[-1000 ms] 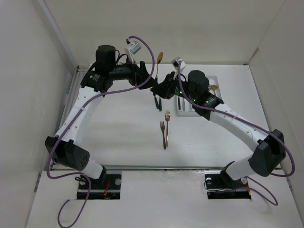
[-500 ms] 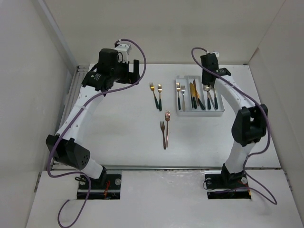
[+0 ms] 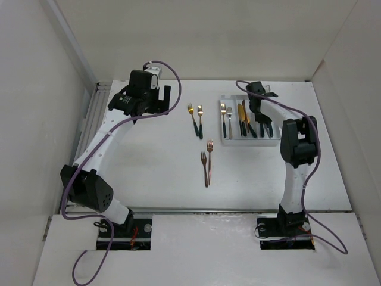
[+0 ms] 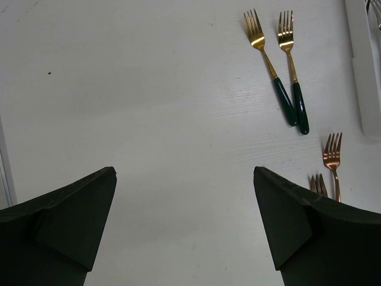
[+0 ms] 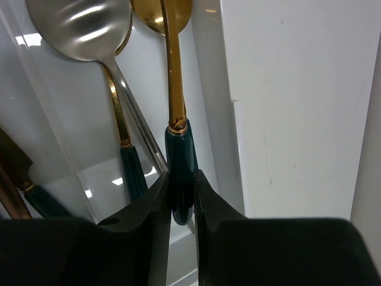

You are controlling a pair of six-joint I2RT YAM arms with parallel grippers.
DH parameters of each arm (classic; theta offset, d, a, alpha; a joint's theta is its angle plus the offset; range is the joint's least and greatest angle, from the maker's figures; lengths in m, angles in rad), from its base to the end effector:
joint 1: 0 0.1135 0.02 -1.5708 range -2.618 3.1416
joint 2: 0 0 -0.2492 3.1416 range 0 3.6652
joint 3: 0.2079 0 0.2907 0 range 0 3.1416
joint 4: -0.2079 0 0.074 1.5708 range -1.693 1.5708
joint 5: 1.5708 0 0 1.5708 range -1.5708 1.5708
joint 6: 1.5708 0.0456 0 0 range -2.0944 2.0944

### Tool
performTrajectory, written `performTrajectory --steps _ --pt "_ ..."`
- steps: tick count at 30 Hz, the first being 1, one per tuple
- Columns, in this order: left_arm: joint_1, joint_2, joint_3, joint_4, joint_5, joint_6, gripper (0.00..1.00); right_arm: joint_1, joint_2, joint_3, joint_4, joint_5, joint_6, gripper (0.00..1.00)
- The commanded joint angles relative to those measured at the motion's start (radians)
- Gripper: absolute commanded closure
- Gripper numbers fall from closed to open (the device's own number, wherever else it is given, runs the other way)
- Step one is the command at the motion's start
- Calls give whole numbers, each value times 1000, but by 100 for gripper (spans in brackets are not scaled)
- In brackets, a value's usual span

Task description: Sort the eating utensils into containers

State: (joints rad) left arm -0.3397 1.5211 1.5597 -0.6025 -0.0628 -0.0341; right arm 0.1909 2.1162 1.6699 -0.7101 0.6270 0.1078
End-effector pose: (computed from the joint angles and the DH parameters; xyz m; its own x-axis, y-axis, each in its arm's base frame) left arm 0.3692 -0.1274 0.3695 -0.5133 0.1453 -0.8458 0.2652 0.9642 0.0047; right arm 0.4728 0.0641 0.1564 -0.8851 -0.0823 -0.4581 0.1745 0.8537 -0.4906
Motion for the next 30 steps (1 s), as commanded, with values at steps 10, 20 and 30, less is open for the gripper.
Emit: performTrajectory --steps 10,20,30 --pt "-2 -45 -13 24 -23 -1 0 -13 -85 -6 29 -39 4 48" --pt "-2 -16 46 14 -115 -97 0 307 -266 40 107 -124 87 15" --pt "79 -110 4 35 -92 -136 0 476 -335 -194 96 -375 360 61"
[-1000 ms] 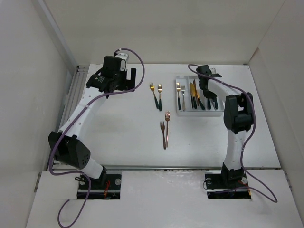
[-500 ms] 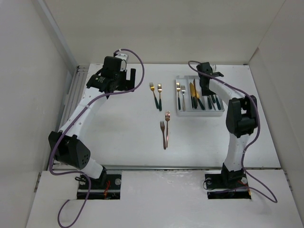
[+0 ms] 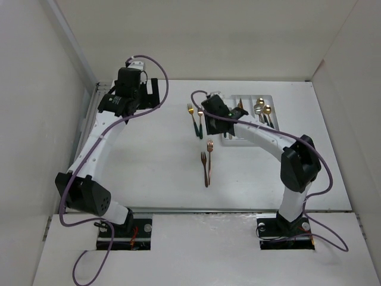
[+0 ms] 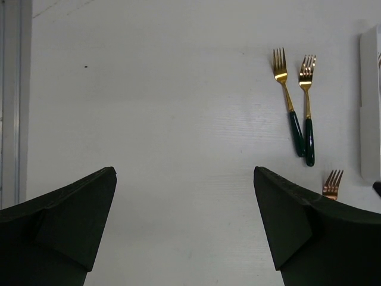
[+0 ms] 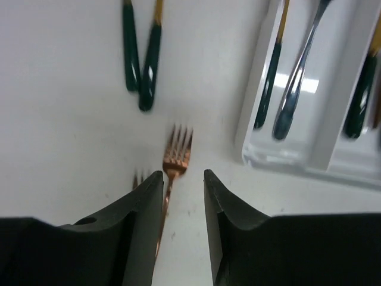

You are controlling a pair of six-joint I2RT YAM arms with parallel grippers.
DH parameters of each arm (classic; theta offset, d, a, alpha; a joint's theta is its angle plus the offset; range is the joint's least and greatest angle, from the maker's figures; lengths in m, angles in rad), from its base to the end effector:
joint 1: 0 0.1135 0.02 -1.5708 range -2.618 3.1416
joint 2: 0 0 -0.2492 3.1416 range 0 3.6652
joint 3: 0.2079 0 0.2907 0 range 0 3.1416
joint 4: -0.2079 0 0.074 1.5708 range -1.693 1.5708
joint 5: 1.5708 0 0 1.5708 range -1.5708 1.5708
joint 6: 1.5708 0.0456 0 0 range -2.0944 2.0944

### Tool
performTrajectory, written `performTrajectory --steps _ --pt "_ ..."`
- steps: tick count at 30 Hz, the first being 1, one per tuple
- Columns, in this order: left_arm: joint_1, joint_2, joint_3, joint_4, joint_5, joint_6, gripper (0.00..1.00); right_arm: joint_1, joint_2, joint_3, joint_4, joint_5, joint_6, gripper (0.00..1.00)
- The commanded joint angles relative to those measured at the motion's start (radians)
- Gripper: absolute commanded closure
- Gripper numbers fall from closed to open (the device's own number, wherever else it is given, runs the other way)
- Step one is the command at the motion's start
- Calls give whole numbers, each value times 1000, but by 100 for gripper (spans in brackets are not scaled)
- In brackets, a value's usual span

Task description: Sort the eating utensils into containers

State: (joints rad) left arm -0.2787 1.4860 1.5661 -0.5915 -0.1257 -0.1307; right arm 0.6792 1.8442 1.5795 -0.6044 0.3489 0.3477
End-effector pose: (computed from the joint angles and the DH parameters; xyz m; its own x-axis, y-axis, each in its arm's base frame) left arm 0.3685 -0.0995 0.3860 -0.4884 0.0053 -0.8726 0.1051 0.9931 -0.0528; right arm 0.3622 0.2724 0.2477 -0.7013 -0.1547 -0.6959 -0.1911 0.9812 -0.0255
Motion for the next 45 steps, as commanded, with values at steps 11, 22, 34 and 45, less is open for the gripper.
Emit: performTrajectory --steps 11,22,34,45 --pt "18 -118 -97 44 -51 -49 0 86 -100 -371 135 -245 203 58" --pt "45 -190 -156 53 -51 -49 0 95 -17 -358 81 -171 224 64" --pt "46 -199 -175 62 -42 -49 0 95 84 -329 37 -102 252 73" --pt "55 -199 -175 62 -23 -49 0 95 6 -268 -9 22 169 100"
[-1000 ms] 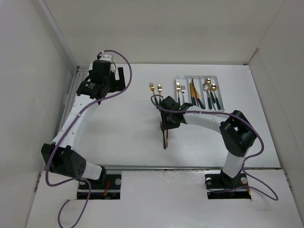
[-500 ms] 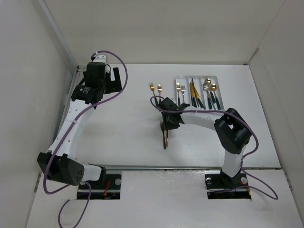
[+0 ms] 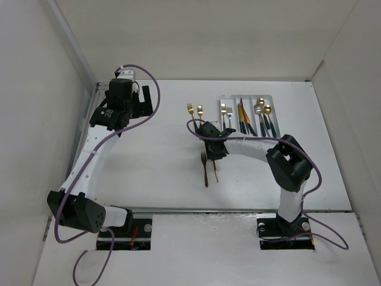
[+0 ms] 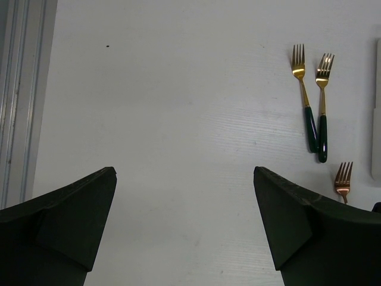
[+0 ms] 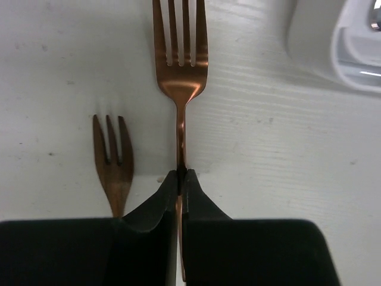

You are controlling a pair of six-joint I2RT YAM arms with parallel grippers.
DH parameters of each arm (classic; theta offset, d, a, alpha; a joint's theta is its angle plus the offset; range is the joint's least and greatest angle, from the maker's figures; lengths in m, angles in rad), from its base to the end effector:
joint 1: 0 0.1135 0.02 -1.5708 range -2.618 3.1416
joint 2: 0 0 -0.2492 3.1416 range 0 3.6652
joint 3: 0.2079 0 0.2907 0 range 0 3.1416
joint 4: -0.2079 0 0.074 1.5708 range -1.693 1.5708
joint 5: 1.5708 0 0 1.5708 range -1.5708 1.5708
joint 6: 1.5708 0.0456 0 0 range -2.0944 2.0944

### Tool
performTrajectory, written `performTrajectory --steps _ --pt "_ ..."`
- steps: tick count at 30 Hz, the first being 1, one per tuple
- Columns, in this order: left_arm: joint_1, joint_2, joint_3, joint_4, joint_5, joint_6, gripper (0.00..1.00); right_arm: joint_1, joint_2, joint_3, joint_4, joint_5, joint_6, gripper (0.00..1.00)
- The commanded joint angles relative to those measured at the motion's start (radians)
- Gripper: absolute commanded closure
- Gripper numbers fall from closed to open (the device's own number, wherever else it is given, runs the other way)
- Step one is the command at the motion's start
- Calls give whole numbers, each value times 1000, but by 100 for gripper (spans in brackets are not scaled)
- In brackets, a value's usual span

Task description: Sort the eating utensils into containers

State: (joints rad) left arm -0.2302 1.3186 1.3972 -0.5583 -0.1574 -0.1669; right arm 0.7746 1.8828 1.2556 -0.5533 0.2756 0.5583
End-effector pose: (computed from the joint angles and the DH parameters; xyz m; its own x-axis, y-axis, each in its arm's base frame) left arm 0.3349 -0.0711 0.3820 -0.4580 -0.0612 -0.8868 0.0141 0.9970 -0.0760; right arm 0.2995 0.2757 0.1233 -0.8779 -0.1459 -0.4560 -0.1579 0.9874 -0.0119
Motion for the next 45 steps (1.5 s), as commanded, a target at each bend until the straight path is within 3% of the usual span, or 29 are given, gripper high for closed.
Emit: performTrajectory --steps 1,5,8,13,20,25,32,35,36,40,45 --pt "6 -32 -6 29 9 -13 0 0 -63 79 -83 109 -69 100" --pt "6 -32 -6 29 9 -13 0 -30 -163 195 -65 131 -161 100" --pt "6 -22 -6 29 9 -13 0 -119 -174 295 -42 111 -227 100" --pt "6 -22 -6 38 9 -13 0 -268 -77 419 16 100 -285 100" --pt "6 11 -6 38 -10 -3 0 -369 113 551 95 54 -339 100" --pt "6 41 12 38 -28 -3 0 -382 220 562 85 43 -339 100" --pt "6 80 22 38 -28 -3 0 -382 242 481 85 13 -301 100" --pt "6 90 31 38 -28 -3 0 -382 242 490 73 13 -301 77" --pt "6 90 31 38 -19 -3 0 -382 227 490 60 13 -301 64" --pt "6 90 40 38 -10 -3 0 -382 156 490 59 39 -301 41" --pt "6 71 31 38 -10 -3 0 -296 32 406 35 85 -275 40"
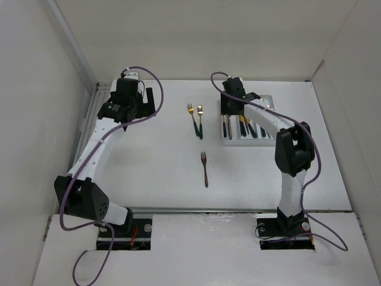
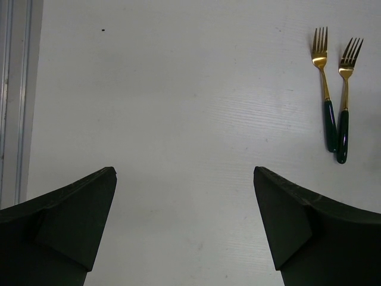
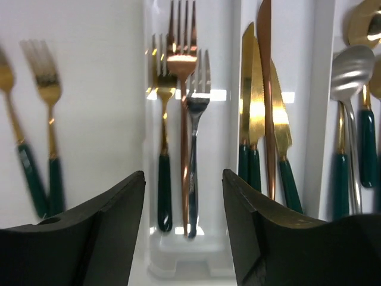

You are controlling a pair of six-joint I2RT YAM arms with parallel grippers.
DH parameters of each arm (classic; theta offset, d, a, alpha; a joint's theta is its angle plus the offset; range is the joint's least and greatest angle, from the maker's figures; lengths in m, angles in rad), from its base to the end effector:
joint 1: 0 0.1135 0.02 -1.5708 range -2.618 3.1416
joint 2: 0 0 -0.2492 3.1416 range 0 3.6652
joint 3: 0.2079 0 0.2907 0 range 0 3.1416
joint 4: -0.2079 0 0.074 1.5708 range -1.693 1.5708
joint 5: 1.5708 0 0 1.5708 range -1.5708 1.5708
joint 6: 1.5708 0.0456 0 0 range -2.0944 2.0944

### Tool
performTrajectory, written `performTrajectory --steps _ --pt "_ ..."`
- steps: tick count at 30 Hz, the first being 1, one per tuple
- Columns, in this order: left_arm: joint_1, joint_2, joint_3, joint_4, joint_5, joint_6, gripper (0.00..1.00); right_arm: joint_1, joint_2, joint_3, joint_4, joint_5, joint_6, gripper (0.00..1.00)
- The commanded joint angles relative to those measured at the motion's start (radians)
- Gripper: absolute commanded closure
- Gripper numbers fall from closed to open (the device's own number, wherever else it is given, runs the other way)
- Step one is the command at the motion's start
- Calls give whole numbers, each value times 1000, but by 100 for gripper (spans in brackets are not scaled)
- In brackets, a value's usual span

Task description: Sort the eating utensils into containers

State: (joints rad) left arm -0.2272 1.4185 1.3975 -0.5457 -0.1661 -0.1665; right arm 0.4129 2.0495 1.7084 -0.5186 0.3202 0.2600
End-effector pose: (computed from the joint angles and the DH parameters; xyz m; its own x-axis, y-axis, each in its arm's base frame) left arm 0.3604 -0.0756 0.3500 -0.5301 -0.0452 -0.8467 -0.0016 0.9986 -0.0523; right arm 0.4632 0.1873 0.2072 -0.7202 -0.0491 -0.6920 -0.0078 0.9980 -0.0627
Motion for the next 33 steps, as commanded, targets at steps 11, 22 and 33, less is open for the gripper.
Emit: performTrajectory --steps 11,22,33 --pt "3 -87 -11 35 0 -4 0 428 -273 -437 -46 -73 249 30" --pt "3 -156 -48 35 31 -13 0 469 -198 -515 24 -98 301 60" --pt "12 -188 -66 35 10 -4 0 487 -156 -544 34 -109 301 100"
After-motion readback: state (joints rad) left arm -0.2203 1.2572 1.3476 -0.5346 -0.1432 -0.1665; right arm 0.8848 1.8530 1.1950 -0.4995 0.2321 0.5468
